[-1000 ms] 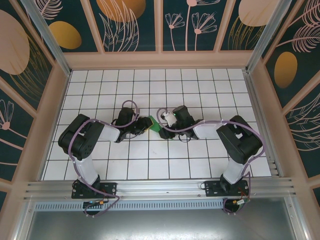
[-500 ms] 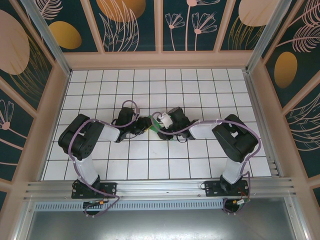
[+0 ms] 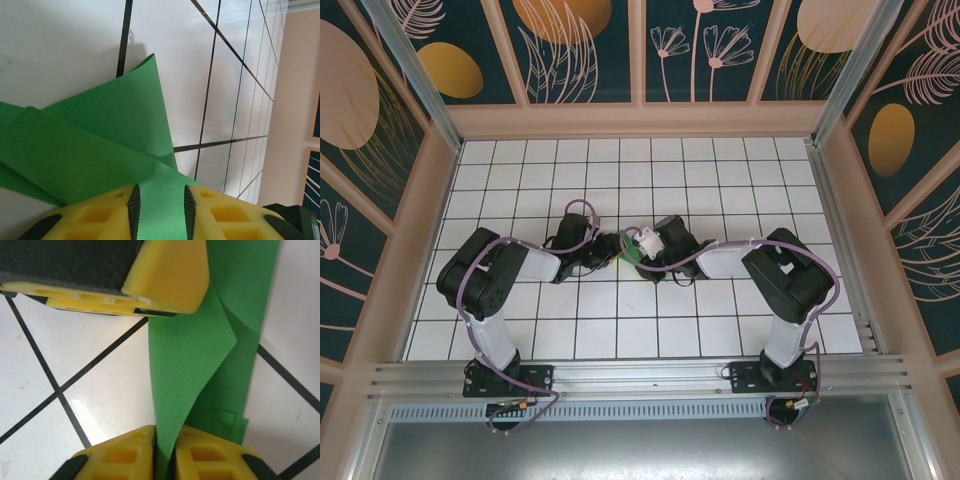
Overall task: Fold a paper plane with a square sheet of paper (pick it up from the middle)
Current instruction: Fold the wing for the fifth time at the center of the table.
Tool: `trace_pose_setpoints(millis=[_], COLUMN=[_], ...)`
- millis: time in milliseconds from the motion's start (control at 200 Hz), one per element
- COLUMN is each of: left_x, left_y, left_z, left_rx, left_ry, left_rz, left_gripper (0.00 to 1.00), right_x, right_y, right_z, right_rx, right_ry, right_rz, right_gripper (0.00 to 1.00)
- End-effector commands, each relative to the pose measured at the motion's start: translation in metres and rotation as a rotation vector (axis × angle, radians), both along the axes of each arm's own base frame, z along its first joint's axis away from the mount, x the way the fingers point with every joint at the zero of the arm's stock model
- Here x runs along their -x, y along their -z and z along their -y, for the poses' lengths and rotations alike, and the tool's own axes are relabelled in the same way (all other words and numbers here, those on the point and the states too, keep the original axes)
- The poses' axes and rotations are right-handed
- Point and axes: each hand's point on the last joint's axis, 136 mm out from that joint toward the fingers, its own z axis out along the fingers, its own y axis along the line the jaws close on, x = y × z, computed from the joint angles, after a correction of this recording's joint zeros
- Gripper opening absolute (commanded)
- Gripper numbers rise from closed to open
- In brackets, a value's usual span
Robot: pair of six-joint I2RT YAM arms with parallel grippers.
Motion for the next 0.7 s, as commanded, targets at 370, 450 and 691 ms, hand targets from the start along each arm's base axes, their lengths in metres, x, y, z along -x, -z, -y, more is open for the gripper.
trace_pose_setpoints(millis=[370,450,691], left_x=[-0.009,-0.004,0.008], left_y=[-0.059,-0.062,-0.067], left_z=[-0.017,-0.018,-0.011], left_rx=[-0.048,-0.027,0.064], left_ry=[-0.067,-0.068,-0.036], left_rz=[0.184,0.2,0.228], left_gripper=[0.45,0.46,0.47], right_x=[0.006,0.006,0.006], right_y=[-0.02,-0.023,-0.02], right_z=[-0.01,-0.011,-0.011], right_rx=[-0.211,-0.262,-0.364], right_ry=[-0.007,0.003,0.088], right_rz=[-0.206,-0.267,-0.462], right_gripper=[0.0,0.0,0.0])
